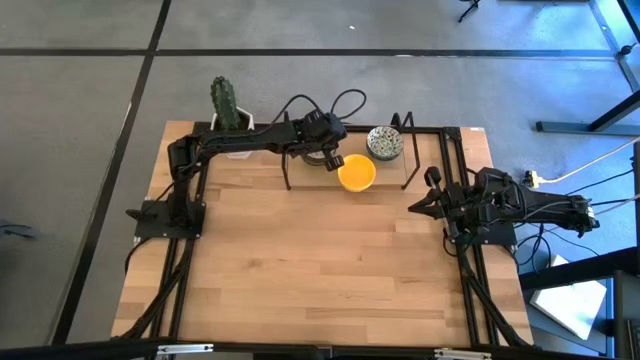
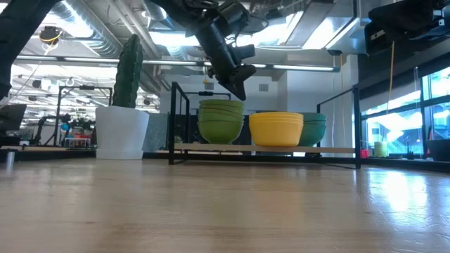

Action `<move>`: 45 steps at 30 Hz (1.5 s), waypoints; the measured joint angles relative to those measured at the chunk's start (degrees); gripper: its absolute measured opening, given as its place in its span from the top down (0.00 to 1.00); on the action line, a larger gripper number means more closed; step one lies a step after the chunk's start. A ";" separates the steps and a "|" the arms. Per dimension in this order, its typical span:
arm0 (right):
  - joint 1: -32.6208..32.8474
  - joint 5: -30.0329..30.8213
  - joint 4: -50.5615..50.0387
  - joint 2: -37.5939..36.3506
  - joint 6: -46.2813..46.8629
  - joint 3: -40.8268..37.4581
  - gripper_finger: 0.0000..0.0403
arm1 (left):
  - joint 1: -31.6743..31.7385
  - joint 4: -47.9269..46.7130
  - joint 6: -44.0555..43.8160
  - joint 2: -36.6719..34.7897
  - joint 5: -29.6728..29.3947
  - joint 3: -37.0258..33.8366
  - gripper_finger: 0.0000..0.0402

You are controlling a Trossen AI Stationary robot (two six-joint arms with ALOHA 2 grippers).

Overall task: Pick & Place Mini bowls
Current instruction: Stack the white bowl on top of the white bowl on the shelf, then return to Home Position

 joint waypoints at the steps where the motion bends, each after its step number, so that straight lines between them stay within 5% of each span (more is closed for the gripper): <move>1: 0.00 0.00 0.00 -0.01 -0.01 0.01 0.96 | 0.02 -0.05 0.00 0.02 0.00 0.00 1.00; 18: 0.00 0.00 0.02 0.00 -0.04 0.01 0.96 | 1.37 2.79 1.09 3.83 0.00 -0.11 1.00; 31: 0.00 -0.10 -0.44 0.00 0.15 0.01 0.96 | 0.54 -7.19 1.09 -5.42 -3.33 -0.38 0.99; 36: 0.00 -0.13 -0.48 -0.01 0.27 0.01 0.96 | -0.19 0.24 1.86 -15.18 -0.72 -10.68 1.00; 40: 0.00 -0.13 -0.90 -0.02 1.78 -0.01 0.96 | -0.21 10.54 1.87 -29.56 2.95 -24.81 1.00; 45: 0.00 2.00 1.09 -0.54 0.25 -0.03 0.97 | 0.26 25.02 1.95 -51.89 17.31 -46.07 0.99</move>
